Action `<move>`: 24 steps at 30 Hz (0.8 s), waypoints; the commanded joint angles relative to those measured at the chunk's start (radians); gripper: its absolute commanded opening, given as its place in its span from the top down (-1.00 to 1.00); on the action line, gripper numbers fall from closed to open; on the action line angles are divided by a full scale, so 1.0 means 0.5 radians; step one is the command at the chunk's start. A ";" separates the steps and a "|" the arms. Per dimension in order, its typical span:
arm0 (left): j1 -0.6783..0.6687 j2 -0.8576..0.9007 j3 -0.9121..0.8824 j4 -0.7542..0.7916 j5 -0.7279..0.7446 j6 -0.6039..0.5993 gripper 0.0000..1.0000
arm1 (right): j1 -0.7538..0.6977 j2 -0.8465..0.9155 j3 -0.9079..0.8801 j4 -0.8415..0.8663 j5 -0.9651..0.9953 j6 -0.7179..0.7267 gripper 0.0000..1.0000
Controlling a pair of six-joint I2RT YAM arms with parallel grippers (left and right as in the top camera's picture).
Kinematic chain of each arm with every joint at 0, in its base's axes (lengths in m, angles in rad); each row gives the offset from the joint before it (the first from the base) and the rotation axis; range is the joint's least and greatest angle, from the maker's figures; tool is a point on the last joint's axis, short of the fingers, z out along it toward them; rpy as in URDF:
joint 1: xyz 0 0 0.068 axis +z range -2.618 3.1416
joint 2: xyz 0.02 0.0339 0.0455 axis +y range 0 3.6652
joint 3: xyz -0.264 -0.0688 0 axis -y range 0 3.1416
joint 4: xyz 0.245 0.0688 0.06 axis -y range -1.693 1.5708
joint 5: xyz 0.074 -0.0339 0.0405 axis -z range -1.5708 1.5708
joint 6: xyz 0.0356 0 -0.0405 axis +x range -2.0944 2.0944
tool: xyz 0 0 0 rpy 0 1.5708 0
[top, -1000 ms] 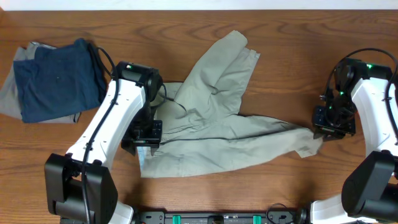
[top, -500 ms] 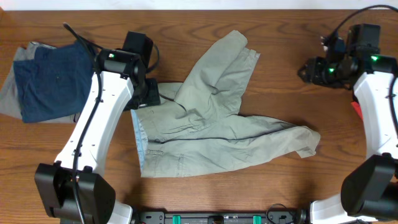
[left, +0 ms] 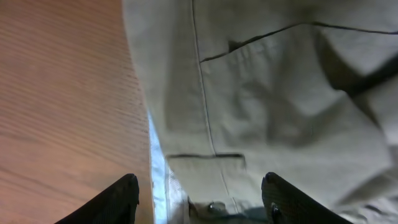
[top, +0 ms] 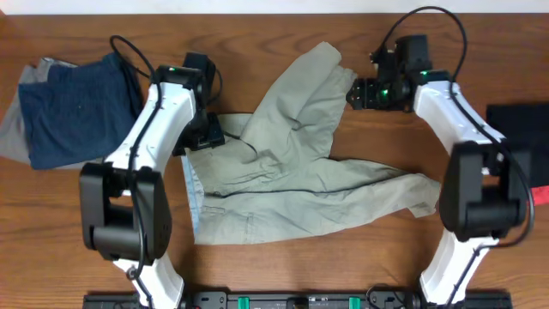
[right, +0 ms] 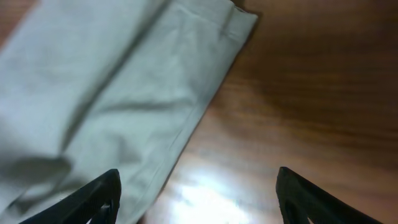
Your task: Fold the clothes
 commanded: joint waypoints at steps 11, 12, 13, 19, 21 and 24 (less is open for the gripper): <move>0.022 0.056 -0.016 0.155 -0.009 -0.089 -0.34 | 0.137 0.379 0.018 0.529 -0.034 0.240 -0.16; 0.022 0.056 -0.016 0.169 0.002 -0.095 -0.35 | 0.149 0.401 0.018 0.556 -0.033 0.240 0.00; 0.022 0.056 -0.016 0.182 0.007 -0.101 -0.34 | 0.156 0.411 0.018 0.578 -0.032 0.241 0.13; 0.022 0.056 -0.016 0.227 0.007 -0.131 -0.38 | 0.131 0.427 0.020 0.568 0.140 0.240 0.98; 0.022 0.056 -0.016 0.240 0.007 -0.132 -0.38 | 0.086 0.419 0.029 0.515 0.247 0.240 0.98; 0.022 0.056 -0.017 0.256 0.026 -0.130 -0.38 | -0.046 0.385 0.089 0.388 0.420 0.249 0.98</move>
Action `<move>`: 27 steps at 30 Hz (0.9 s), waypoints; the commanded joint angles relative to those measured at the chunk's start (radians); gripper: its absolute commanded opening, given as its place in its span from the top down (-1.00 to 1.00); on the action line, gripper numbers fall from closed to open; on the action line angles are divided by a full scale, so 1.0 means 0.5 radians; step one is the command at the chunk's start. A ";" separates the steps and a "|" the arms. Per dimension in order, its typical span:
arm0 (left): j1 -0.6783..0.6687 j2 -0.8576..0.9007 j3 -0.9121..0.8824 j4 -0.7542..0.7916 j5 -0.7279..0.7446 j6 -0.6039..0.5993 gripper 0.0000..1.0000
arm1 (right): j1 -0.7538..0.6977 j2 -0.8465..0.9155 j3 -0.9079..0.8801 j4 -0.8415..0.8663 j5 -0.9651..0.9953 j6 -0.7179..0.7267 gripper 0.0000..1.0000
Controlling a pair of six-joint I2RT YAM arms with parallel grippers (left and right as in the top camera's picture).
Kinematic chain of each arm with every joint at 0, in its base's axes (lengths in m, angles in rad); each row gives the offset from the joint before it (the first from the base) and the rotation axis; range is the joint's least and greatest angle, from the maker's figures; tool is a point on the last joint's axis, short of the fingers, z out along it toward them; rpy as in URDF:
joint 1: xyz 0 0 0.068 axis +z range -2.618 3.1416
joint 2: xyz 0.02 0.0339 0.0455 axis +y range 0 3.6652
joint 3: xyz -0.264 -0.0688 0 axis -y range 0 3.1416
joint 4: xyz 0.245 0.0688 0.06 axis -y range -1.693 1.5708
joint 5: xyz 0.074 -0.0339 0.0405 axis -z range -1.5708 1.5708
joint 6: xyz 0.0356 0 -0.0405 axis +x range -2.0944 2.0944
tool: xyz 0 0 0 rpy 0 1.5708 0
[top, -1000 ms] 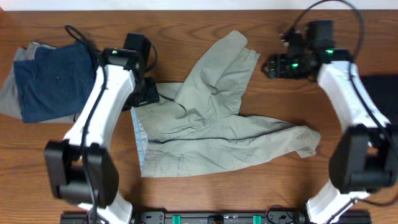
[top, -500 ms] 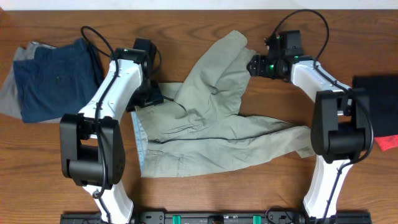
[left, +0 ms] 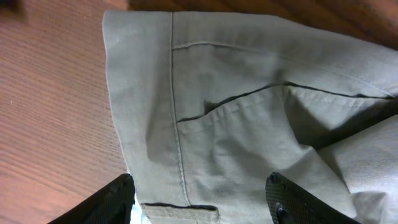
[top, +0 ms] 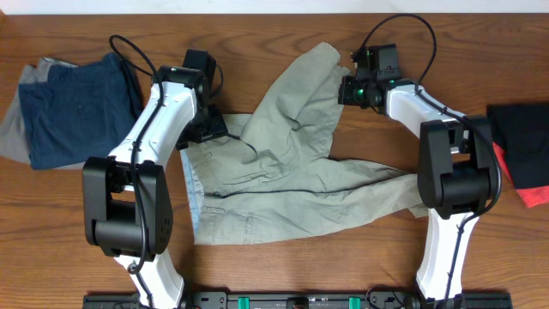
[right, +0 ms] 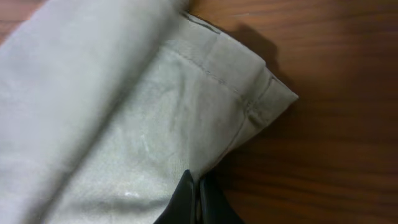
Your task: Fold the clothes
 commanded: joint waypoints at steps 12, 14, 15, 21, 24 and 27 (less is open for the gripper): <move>0.011 0.025 -0.055 0.274 0.478 -0.024 -0.39 | -0.678 -0.069 0.132 -0.541 0.046 0.218 0.98; 0.010 0.025 -0.083 0.390 0.608 -0.015 -0.42 | -0.669 -0.069 0.132 -0.597 0.047 0.141 0.98; 0.011 0.025 -0.101 0.452 0.651 0.001 -0.46 | -0.659 -0.069 0.132 -0.620 0.047 0.117 0.98; 0.010 0.034 -0.169 0.824 0.880 0.035 -0.50 | -0.613 -0.069 0.132 -0.703 0.049 0.084 0.98; 0.010 0.063 -0.169 0.925 0.961 0.034 -0.50 | -0.603 -0.069 0.132 -0.712 0.049 0.084 0.98; 0.010 0.134 -0.169 1.009 1.045 0.033 -0.50 | -0.603 -0.069 0.132 -0.729 0.059 0.084 0.98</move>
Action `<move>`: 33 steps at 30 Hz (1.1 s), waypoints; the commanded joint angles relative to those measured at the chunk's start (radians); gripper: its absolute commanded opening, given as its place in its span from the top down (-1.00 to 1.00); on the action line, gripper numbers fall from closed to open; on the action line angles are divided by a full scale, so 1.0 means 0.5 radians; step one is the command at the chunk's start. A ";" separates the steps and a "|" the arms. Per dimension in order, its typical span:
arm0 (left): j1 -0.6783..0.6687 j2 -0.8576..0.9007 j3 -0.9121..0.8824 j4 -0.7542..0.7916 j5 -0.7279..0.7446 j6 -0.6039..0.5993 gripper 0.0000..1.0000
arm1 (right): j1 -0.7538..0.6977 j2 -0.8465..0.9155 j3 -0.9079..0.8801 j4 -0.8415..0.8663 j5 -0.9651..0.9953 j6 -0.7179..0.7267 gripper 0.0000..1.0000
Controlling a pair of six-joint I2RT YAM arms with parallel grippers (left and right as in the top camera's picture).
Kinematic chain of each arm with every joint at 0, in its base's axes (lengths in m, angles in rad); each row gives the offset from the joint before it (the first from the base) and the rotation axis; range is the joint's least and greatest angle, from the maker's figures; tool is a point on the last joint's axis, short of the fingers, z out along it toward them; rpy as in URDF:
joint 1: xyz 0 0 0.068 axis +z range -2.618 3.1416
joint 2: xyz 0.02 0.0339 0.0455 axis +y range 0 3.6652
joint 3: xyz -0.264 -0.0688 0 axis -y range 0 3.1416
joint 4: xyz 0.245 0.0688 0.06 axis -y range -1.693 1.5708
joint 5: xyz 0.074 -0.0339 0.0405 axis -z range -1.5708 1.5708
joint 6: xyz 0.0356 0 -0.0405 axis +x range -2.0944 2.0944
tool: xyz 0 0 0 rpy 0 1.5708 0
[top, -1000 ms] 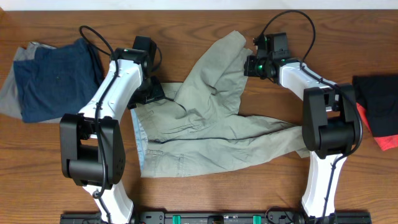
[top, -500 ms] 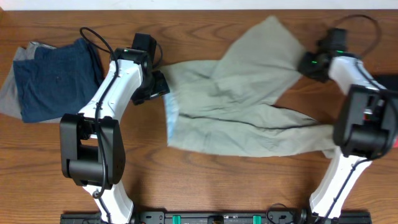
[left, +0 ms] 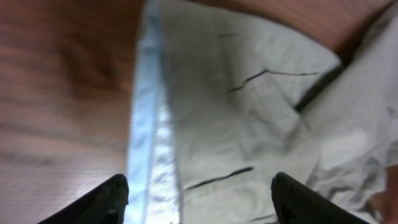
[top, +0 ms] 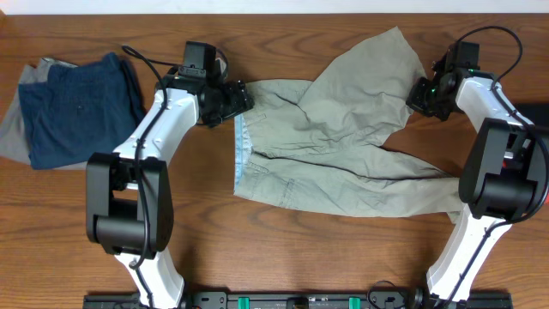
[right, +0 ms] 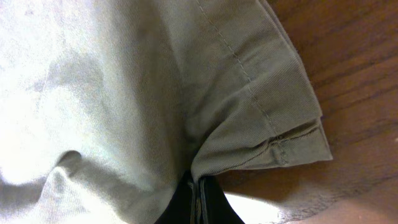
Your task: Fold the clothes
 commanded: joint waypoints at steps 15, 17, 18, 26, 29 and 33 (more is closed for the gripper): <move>0.200 0.291 0.101 0.485 0.539 0.029 0.88 | -0.047 -0.006 -0.001 -0.185 0.739 0.233 0.98; 0.286 0.290 0.137 0.487 0.540 -0.059 0.87 | -0.104 -0.006 -0.001 -0.165 0.667 0.256 0.98; 0.333 0.290 0.145 0.486 0.544 -0.108 0.88 | -0.133 -0.006 -0.001 -0.134 0.539 0.243 0.98; 0.395 0.290 0.144 0.439 0.642 -0.120 0.17 | -0.153 -0.006 -0.001 -0.027 -0.052 -0.012 0.88; 0.397 0.286 0.145 0.439 0.729 -0.041 -0.04 | -0.124 -0.008 -0.001 -0.088 -0.079 -0.085 0.58; 0.417 0.204 0.145 0.326 0.818 0.159 -0.05 | -0.130 -0.060 -0.001 -0.192 -0.078 -0.136 0.49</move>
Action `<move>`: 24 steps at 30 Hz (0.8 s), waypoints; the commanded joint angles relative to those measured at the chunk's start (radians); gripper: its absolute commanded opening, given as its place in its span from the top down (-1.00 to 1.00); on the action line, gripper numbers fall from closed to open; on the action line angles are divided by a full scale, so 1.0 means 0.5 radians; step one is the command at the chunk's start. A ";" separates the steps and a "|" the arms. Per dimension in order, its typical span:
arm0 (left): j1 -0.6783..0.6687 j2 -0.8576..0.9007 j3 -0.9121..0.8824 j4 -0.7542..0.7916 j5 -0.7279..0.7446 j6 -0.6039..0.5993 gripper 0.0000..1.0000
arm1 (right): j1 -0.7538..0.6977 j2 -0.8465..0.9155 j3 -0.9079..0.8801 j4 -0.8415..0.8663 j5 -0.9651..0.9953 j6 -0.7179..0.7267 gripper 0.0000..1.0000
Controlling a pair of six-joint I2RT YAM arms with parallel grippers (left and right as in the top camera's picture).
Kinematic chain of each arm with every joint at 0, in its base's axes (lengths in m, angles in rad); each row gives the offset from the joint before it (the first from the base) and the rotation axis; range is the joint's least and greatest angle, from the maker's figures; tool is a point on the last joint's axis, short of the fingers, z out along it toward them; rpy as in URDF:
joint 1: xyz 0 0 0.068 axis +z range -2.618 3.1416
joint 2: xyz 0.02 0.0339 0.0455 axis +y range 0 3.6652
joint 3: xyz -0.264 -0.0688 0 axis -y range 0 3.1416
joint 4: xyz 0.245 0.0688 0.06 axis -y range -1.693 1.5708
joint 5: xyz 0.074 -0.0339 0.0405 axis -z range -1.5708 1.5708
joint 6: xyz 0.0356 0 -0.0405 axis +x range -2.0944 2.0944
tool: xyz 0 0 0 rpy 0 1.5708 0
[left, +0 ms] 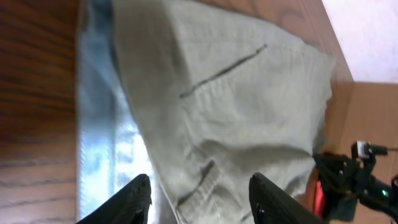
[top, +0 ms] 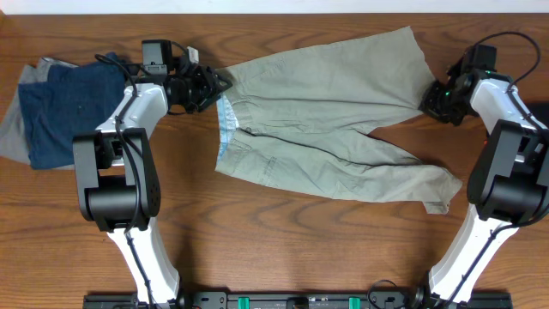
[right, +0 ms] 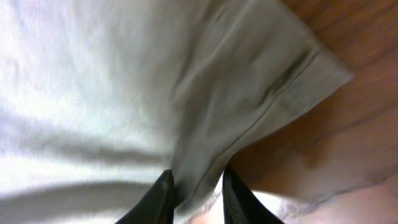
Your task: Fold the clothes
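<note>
Khaki pants [top: 317,112] lie spread along the table's far side, waistband to the left with its light blue lining [top: 225,129] showing, legs running right. My left gripper [top: 213,86] is at the waistband's far corner. In its wrist view it [left: 199,186] stands open, with waistband cloth [left: 217,93] lying between the fingers. My right gripper [top: 431,100] is at the upper leg's hem. Its fingers [right: 165,193] stand a little apart, a fold of the hem [right: 249,93] between them.
A pile of folded dark blue clothes [top: 73,103] on a grey garment [top: 10,133] sits at the far left, just behind my left arm. A dark item [top: 542,112] shows at the right edge. Bare wooden table [top: 274,249] stretches along the near side.
The pants were shifted left and toward the far edge and now lie flatter, the upper leg stretched straight. My right gripper, then shut on the hem, now stands slightly apart. My left gripper moved left; its fingers stand closer together.
The pants lay crumpled mid-table, one leg bent toward the far edge, both grippers open beside them. Then my right gripper was shut on that leg's hem. Later the pants lay further right. Now they are stretched out along the far side, both grippers open.
</note>
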 commanded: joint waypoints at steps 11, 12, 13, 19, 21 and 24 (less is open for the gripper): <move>-0.053 -0.492 0.042 -1.077 -0.369 0.947 -0.07 | -0.081 -0.550 -0.008 -0.876 0.141 -0.095 0.34; -0.060 -0.493 0.042 -1.125 -0.412 0.948 -0.09 | -0.081 -0.575 -0.008 -0.986 0.197 -0.068 0.32; -0.070 -0.491 0.035 -1.167 -0.462 0.948 -0.14 | -0.081 -0.597 -0.008 -1.128 0.266 -0.033 0.31; -0.154 -0.485 -0.086 -1.166 -0.500 1.101 -0.29 | -0.081 -0.612 -0.025 -1.568 0.471 0.066 0.28; -0.195 -0.478 -0.098 -1.155 -0.501 1.121 -0.33 | -0.081 -0.612 -0.043 -1.611 0.506 0.065 0.27; -0.259 -0.472 -0.106 -1.123 -0.622 1.125 -0.33 | -0.081 -0.612 -0.087 -1.615 0.521 0.065 0.26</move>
